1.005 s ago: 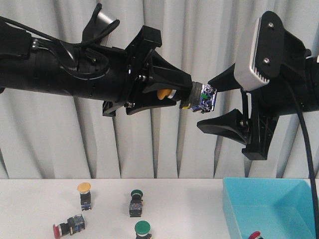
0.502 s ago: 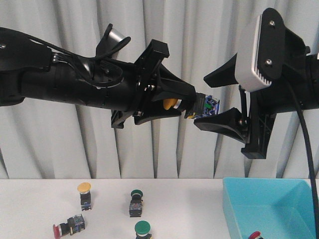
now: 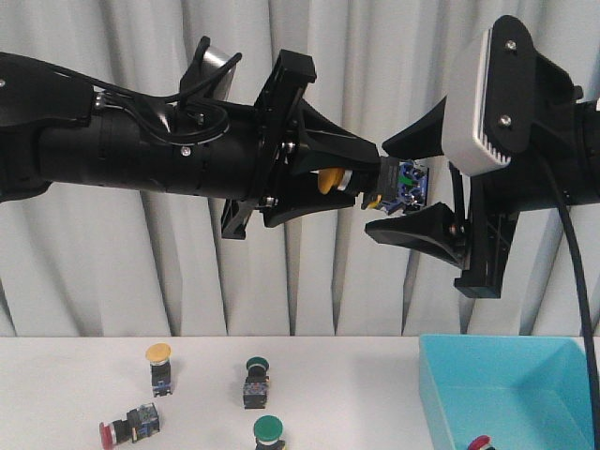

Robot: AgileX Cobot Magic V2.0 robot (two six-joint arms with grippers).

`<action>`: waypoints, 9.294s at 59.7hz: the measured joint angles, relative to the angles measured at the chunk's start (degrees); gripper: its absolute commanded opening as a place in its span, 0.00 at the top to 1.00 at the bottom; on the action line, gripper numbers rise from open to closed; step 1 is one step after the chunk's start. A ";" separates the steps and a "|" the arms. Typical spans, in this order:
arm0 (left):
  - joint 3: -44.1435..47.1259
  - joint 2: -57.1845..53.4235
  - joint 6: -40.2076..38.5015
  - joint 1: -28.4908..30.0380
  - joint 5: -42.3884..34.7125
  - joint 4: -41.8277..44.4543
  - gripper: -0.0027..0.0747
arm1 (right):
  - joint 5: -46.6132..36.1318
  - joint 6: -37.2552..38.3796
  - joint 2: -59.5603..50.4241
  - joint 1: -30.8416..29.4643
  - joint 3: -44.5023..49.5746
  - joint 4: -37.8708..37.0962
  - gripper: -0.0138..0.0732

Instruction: Pick red and yellow buttons and place in box

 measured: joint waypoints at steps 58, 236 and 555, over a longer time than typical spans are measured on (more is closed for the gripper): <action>0.00 0.00 8.79 0.07 0.40 -2.91 0.75 | -1.61 -0.83 0.38 0.00 0.00 1.37 0.85; 0.00 -0.66 21.45 10.34 4.03 45.09 0.32 | 0.25 78.51 29.43 -21.66 0.06 -38.54 0.84; 111.07 -99.11 -8.78 24.63 -57.00 71.14 0.97 | -1.85 64.95 -13.34 -22.73 -10.42 -17.34 0.85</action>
